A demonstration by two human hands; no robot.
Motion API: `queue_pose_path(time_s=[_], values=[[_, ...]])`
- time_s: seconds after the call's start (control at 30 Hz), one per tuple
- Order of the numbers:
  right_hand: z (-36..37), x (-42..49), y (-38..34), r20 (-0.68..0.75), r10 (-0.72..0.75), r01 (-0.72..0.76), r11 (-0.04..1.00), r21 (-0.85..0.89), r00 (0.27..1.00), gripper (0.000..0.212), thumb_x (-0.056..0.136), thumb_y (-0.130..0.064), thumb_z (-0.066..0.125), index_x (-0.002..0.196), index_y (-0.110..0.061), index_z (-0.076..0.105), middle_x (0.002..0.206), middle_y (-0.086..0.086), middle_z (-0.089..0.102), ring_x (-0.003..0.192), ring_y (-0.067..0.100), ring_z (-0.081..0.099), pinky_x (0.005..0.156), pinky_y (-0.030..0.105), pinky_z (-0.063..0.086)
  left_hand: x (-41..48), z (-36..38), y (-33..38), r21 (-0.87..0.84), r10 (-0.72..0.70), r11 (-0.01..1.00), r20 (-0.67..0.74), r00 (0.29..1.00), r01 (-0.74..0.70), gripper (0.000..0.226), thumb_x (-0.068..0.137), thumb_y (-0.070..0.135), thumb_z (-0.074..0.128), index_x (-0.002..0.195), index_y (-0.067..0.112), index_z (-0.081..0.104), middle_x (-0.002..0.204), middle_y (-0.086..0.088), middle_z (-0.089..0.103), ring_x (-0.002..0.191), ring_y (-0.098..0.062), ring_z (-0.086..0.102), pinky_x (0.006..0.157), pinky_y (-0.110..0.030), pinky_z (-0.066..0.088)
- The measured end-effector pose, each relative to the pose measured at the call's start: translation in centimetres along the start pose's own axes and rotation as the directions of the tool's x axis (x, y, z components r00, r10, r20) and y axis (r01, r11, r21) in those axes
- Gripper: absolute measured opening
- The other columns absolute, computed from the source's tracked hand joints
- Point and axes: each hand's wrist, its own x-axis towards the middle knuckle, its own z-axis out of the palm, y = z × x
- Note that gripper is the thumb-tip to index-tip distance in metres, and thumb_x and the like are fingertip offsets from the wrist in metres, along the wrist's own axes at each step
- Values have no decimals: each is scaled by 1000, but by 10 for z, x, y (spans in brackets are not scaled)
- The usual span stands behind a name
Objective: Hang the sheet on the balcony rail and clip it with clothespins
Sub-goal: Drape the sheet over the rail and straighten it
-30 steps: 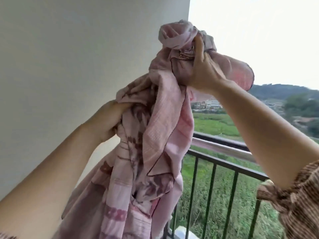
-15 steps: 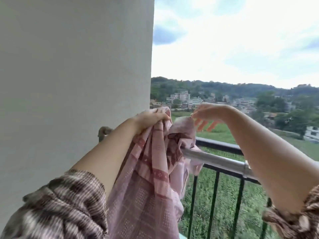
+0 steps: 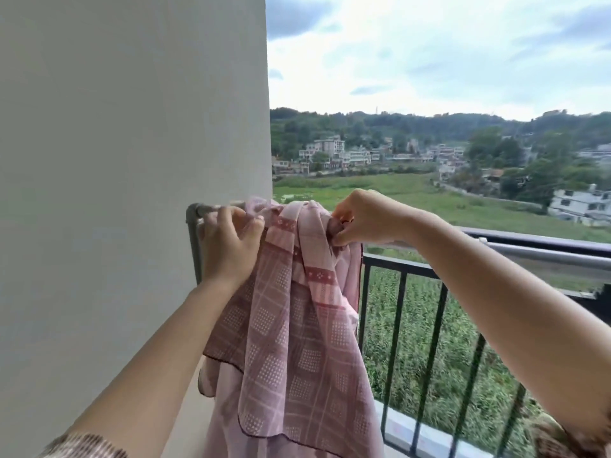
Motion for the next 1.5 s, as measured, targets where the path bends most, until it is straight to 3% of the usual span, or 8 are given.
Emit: queue_pose_path(time_s=[0.2, 0.37, 0.6, 0.9, 1.1, 1.2, 1.33, 1.5], values=[[8, -8, -4, -128, -45, 23, 986, -165, 991, 39, 92, -36, 57, 74, -4, 68, 71, 11, 65, 53, 25, 54, 54, 41, 51, -34, 6, -4, 210, -110, 978, 447, 888, 15, 74, 73, 76, 48, 118, 19, 52, 121, -7, 43, 111, -27, 49, 92, -45, 48], [0, -6, -1, -162, -38, 10, 986, -167, 986, 46, 97, -39, 48, 67, -7, 62, 57, 2, 54, 45, 16, 43, 48, 32, 41, -5, -4, 6, 26, 27, 999, 406, 913, -41, 30, 95, 28, 50, 68, 17, 60, 69, -1, 56, 67, -22, 55, 50, -26, 35], [-17, 8, 9, -288, 128, -81, 982, 171, 949, 43, 98, -31, 50, 60, -11, 57, 51, -1, 51, 32, 0, 41, 35, 12, 35, 67, -32, 10, -212, 35, 977, 197, 980, 7, 28, 93, 38, 53, 85, 18, 70, 86, -4, 68, 82, -16, 58, 67, -22, 44], [-32, 16, 38, -452, 370, -243, 917, 316, 812, 31, 90, -6, 53, 61, 4, 61, 53, 8, 53, 47, 19, 48, 49, 25, 47, 131, -41, 20, 570, -35, 821, 121, 992, -41, 58, 92, 63, 31, 120, 23, 63, 123, -20, 60, 112, -40, 55, 90, -40, 44], [-37, 17, 53, -567, 427, -282, 901, 328, 704, 27, 84, -3, 52, 59, 5, 58, 50, 8, 47, 45, 20, 41, 44, 27, 39, 174, -12, 87, -511, -8, 851, 223, 975, 124, 25, 98, 33, 46, 92, 17, 65, 96, -11, 67, 87, -26, 65, 85, -37, 55], [-40, 14, 65, -585, 504, -334, 863, 380, 636, 30, 88, -9, 53, 71, 14, 60, 60, 15, 57, 54, 26, 52, 51, 39, 49, 171, 22, 89, -497, 137, 864, 395, 909, 85, 49, 97, 37, 43, 137, 9, 45, 137, -7, 51, 127, -19, 47, 112, -37, 35], [-38, 0, 64, -201, 529, -481, 842, 243, 825, 20, 85, -4, 56, 77, 11, 68, 69, 21, 70, 66, 32, 70, 61, 39, 60, 144, 49, 56, 234, -37, 934, 813, 581, -268, 51, 94, 48, 43, 139, 23, 43, 148, 0, 38, 132, -20, 39, 113, -40, 30], [-43, -8, 38, -292, 388, -345, 920, 188, 874, 19, 82, -4, 61, 87, 13, 68, 85, 26, 70, 62, 20, 57, 60, 32, 53, 111, 25, 23, 8, 67, 997, 355, 932, -75, 27, 90, 30, 57, 111, 15, 68, 117, -6, 66, 108, -22, 60, 93, -28, 43]])
